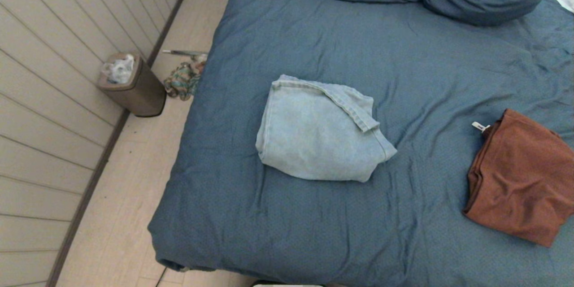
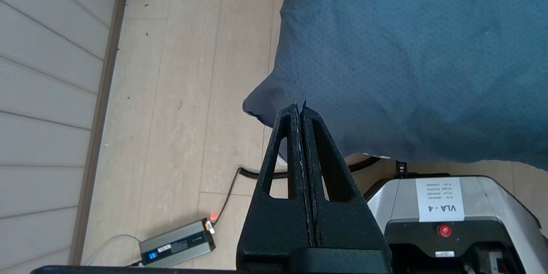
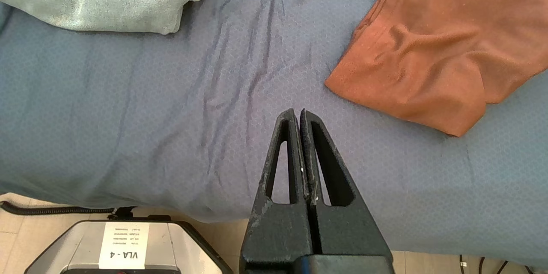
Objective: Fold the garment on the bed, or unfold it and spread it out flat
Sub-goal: Unford the blue shorts
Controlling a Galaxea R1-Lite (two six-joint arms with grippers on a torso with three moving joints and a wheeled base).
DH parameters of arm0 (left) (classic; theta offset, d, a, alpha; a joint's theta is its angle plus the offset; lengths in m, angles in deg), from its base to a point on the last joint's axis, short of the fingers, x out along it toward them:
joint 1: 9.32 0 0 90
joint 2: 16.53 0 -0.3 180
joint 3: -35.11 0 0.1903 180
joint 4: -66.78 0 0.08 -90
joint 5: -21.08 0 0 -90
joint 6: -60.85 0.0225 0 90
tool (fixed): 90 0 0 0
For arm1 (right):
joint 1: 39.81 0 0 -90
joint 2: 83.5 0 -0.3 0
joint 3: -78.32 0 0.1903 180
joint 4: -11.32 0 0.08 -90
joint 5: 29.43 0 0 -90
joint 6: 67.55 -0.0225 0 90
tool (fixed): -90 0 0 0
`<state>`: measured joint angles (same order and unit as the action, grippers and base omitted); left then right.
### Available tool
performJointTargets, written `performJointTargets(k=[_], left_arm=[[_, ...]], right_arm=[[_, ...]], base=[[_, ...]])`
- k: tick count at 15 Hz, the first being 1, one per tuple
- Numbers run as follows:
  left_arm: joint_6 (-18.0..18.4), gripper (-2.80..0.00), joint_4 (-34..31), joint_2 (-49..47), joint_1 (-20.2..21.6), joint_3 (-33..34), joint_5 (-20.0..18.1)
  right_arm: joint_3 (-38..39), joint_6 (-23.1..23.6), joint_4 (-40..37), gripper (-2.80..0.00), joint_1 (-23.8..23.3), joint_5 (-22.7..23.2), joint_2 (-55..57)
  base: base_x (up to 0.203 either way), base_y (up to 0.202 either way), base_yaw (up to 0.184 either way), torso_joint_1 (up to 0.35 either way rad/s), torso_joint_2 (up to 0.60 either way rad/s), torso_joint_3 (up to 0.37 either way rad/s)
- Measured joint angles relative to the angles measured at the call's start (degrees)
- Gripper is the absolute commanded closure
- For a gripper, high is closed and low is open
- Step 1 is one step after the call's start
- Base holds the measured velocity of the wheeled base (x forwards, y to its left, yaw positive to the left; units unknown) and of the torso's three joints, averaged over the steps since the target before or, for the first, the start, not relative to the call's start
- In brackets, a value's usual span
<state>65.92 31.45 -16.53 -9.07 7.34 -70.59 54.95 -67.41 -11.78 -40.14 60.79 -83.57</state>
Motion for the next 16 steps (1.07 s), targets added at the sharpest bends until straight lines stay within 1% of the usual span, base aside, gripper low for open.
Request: performJointTargets(k=[8,10,12,14,15,16], left_arm=[[0.0,0.00,0.0,0.0,0.0,0.0,0.0],[0.0,0.00,0.0,0.0,0.0,0.0,0.0],[0.9,0.00,-0.1,0.0,0.0,0.0,-0.1],[1.2,0.00,-0.1,0.0,0.0,0.0,0.2],[1.4,0.00,-0.1,0.0,0.0,-0.1,0.3],[1.4,0.00,-0.5,0.0,0.0,-1.0,0.4]], right_arm=[[0.0,0.1,0.0,0.00,0.0,0.0,0.0],[0.0,1.0,0.2,0.00,0.0,0.4,0.0],[-0.1,1.5,-0.1,0.00,0.0,0.5,0.0],[-1.1,2.0,-2.1,0.00,0.0,0.6,0.0],[-2.8,2.0,-4.3,0.00,0.0,0.8,0.0],[-6.4,2.0,-6.6,0.00,0.0,1.6,0.3]], base=[[0.000,0.000,0.000,0.000,0.00,0.000],[0.000,0.000,0.000,0.000,0.00,0.000],[0.000,0.000,0.000,0.000,0.00,0.000],[0.000,0.000,0.000,0.000,0.00,0.000],[0.000,0.000,0.000,0.000,0.00,0.000],[0.000,0.000,0.000,0.000,0.00,0.000]])
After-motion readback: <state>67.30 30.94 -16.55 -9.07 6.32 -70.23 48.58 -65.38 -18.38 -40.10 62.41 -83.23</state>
